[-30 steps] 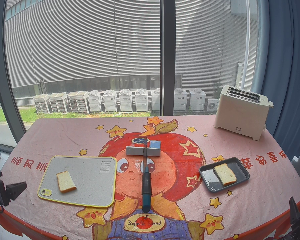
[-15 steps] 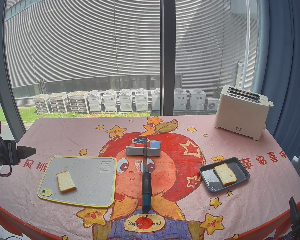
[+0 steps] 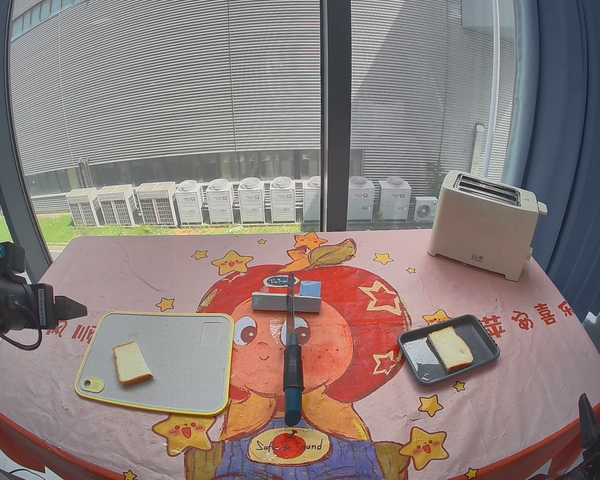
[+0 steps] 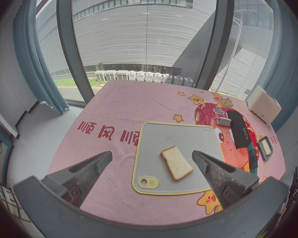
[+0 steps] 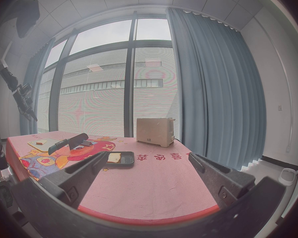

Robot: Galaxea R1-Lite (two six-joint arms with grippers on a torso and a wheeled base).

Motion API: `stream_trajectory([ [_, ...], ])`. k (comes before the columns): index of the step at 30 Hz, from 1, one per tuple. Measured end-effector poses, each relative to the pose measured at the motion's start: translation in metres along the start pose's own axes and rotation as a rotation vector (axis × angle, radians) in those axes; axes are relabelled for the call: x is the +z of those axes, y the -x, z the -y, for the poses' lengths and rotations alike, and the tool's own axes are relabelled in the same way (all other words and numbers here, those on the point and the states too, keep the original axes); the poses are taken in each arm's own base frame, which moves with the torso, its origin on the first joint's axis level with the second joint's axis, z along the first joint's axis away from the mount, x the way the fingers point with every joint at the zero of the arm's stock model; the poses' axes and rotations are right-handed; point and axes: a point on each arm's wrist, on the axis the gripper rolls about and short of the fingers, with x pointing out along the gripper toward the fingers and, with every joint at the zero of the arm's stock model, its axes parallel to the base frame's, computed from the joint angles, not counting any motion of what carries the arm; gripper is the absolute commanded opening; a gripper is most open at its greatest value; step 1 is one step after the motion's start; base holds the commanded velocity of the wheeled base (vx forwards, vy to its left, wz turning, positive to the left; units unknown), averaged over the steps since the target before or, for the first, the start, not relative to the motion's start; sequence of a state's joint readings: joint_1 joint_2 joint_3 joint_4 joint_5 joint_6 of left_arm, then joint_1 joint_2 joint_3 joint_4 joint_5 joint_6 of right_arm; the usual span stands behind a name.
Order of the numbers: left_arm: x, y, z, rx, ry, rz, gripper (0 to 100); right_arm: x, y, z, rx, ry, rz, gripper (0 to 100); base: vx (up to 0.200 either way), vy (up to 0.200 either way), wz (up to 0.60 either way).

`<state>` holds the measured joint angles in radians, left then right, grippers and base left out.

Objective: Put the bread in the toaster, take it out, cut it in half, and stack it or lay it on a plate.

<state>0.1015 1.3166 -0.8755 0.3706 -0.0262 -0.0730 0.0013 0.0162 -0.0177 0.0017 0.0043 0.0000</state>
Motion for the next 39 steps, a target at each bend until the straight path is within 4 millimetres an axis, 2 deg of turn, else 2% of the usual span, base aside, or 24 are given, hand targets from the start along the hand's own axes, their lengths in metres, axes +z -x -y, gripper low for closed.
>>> stream_trajectory([
  [15,-0.008,-0.03,-0.001,0.015,-0.029,-0.131,100,0.0,0.0,0.0,0.0,0.0,0.0,100,0.0,0.0,0.0],
  [21,-0.006,-0.048,-0.002,0.02,-0.027,-0.164,100,0.0,0.0,0.0,0.0,0.0,0.0,100,0.0,0.0,0.0],
  [29,-0.007,-0.083,-0.005,0.032,-0.019,-0.213,100,0.0,0.0,0.0,0.0,0.0,0.0,100,0.0,0.0,0.0],
  [39,-0.011,-0.102,-0.008,0.081,-0.015,-0.263,100,0.0,0.0,0.0,-0.001,0.0,0.0,100,0.0,0.0,0.0],
])
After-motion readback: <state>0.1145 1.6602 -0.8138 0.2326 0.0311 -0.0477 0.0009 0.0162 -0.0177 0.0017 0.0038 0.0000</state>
